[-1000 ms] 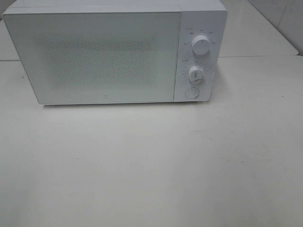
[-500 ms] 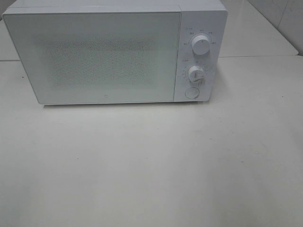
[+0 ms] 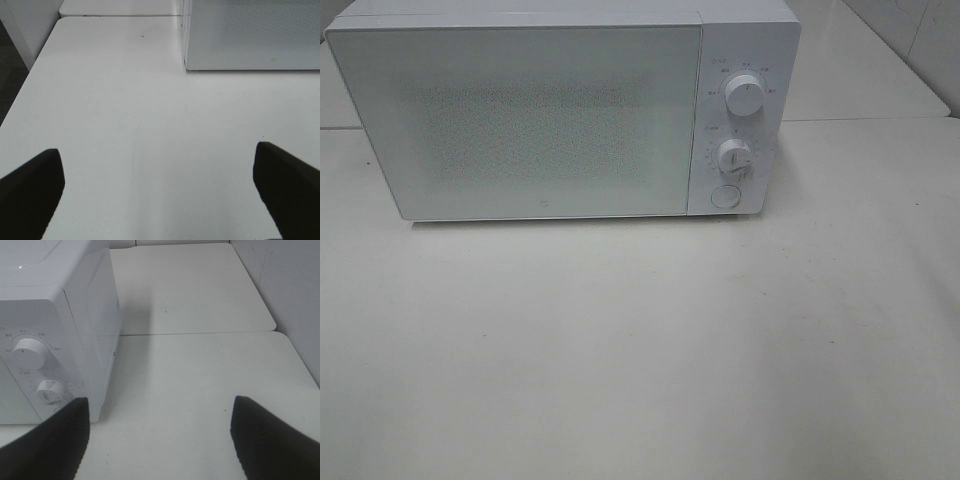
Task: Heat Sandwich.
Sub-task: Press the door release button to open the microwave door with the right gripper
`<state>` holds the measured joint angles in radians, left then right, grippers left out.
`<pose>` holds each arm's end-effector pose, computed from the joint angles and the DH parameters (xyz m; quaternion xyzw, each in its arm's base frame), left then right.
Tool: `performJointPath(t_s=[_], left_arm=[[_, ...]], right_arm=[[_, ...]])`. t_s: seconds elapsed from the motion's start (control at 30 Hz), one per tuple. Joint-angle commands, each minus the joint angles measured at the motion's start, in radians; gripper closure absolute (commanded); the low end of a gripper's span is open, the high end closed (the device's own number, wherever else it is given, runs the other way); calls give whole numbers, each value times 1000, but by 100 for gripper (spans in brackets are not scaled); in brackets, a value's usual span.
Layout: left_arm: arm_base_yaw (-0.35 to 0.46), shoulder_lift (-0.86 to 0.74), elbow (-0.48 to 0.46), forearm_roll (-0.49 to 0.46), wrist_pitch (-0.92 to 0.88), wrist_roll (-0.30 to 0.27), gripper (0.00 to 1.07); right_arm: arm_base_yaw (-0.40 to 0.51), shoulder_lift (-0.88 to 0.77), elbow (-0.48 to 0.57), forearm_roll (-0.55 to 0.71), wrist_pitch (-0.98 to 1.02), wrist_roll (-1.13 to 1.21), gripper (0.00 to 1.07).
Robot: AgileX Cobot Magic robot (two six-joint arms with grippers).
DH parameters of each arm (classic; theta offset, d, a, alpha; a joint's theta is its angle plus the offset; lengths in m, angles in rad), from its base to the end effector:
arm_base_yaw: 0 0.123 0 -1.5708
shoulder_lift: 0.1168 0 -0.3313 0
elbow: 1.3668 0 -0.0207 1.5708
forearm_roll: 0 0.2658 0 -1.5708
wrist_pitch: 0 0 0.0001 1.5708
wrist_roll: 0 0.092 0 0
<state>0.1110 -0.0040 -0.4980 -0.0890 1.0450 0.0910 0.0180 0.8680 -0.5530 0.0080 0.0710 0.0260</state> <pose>-0.0363 -0.0112 0.2849 -0.0071 0.8477 0.0091 0.5303 0.1683 0.0031 0.3320 0.0063 0.8045 0.0157 0.5938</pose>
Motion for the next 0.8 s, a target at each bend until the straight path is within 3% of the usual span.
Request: performJointPath(t_s=[0.03, 0.33, 0.6, 0.8], left_arm=[[3, -21, 3, -5, -9, -3, 10], [3, -21, 3, -5, -9, -3, 10], [3, -21, 3, -5, -9, -3, 10], [3, -21, 3, -5, -9, -3, 10]], right_arm=[[-8, 30, 18, 4, -71, 13, 31], [-5, 154, 204, 7, -494, 13, 31], [-5, 247, 285, 8, -676, 10, 31], [94, 304, 333, 106, -796, -58, 31]])
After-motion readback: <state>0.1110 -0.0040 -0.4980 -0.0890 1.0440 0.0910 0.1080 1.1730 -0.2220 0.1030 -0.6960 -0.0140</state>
